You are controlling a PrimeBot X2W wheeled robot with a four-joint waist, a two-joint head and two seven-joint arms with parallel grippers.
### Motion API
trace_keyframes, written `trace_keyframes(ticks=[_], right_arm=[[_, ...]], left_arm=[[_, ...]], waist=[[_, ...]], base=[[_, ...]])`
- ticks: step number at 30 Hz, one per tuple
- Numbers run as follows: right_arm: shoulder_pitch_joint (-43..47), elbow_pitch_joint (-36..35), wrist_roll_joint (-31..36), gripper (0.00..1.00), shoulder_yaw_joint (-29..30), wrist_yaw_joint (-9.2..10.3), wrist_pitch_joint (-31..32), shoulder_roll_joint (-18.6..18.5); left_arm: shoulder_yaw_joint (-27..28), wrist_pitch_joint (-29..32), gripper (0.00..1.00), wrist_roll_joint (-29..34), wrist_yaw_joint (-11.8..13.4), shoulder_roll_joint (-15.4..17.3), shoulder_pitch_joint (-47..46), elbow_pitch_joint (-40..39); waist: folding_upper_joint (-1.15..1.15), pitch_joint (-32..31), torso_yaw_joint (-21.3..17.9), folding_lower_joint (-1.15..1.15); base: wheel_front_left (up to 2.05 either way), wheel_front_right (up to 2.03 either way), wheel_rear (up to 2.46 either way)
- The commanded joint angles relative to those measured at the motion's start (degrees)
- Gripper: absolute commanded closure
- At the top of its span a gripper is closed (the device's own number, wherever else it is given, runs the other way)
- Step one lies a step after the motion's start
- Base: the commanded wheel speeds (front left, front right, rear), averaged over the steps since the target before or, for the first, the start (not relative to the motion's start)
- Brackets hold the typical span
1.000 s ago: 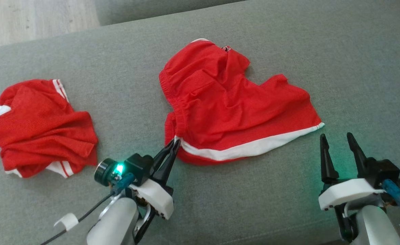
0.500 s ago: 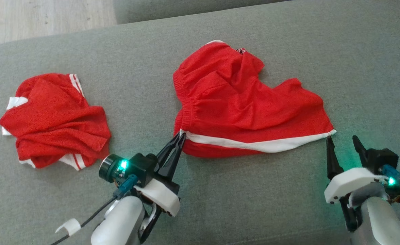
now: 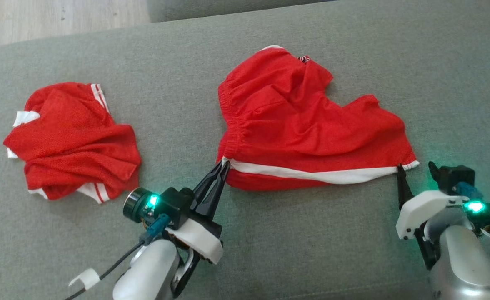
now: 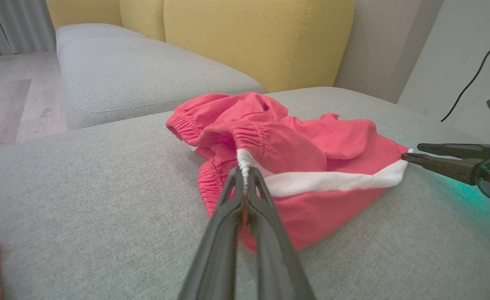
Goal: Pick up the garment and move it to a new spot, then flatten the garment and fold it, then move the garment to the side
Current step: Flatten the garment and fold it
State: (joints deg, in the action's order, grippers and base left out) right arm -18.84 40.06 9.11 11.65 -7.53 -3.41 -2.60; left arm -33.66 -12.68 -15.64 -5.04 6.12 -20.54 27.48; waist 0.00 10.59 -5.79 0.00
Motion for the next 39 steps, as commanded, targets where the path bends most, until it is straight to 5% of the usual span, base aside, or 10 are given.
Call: trace_keyframes(ticks=[1, 11, 13, 14, 15, 27, 39], right_arm=[[-2.12, -0.90, 1.20, 0.00, -1.02, 0.04, 0.55, -0.28], [-2.72, 0.78, 4.51, 0.00, -3.10, 0.04, 5.05, -0.28], [-2.61, 0.84, 4.45, 0.20, -3.36, 0.04, 5.31, -0.28], [-2.58, 0.81, 4.42, 0.69, -3.47, 0.04, 5.38, -0.28], [-2.61, 0.71, 4.30, 1.00, -3.64, 0.04, 5.32, -0.28], [-2.27, -4.17, 1.49, 1.00, -5.24, 0.04, 0.43, -0.28], [-6.09, -15.07, -4.44, 1.00, -10.20, 0.04, -0.64, -0.28]], left_arm=[[1.25, -0.66, 1.00, -0.39, 0.29, 0.23, -1.35, -1.85], [0.96, -0.74, 1.00, -0.73, 0.40, 0.76, -2.19, -2.66], [0.92, -0.69, 1.00, -0.82, 0.49, 0.85, -2.29, -2.88], [0.88, -0.64, 1.00, -0.84, 0.52, 0.91, -2.37, -3.01], [0.83, -0.58, 1.00, -0.85, 0.55, 0.96, -2.46, -3.15], [1.45, -0.60, 1.00, -1.71, 1.54, 2.25, -2.30, -4.14], [2.01, 2.69, 1.00, -0.63, 0.11, 7.15, -10.08, -7.27]], waist=[[0.00, 0.24, 0.29, 0.00], [0.00, 0.81, 1.35, 0.00], [0.00, 0.78, 1.51, 0.00], [0.00, 0.82, 1.58, 0.00], [0.00, 0.87, 1.64, 0.00], [0.00, -1.39, 0.52, 0.00], [0.00, -7.08, -2.23, 0.00]], base=[[0.00, 0.00, 0.00], [0.00, 0.00, 0.00], [0.00, 0.00, 0.00], [0.00, 0.00, 0.00], [0.00, 0.00, 0.00], [0.00, 0.00, 0.00], [0.00, 0.00, 0.00]])
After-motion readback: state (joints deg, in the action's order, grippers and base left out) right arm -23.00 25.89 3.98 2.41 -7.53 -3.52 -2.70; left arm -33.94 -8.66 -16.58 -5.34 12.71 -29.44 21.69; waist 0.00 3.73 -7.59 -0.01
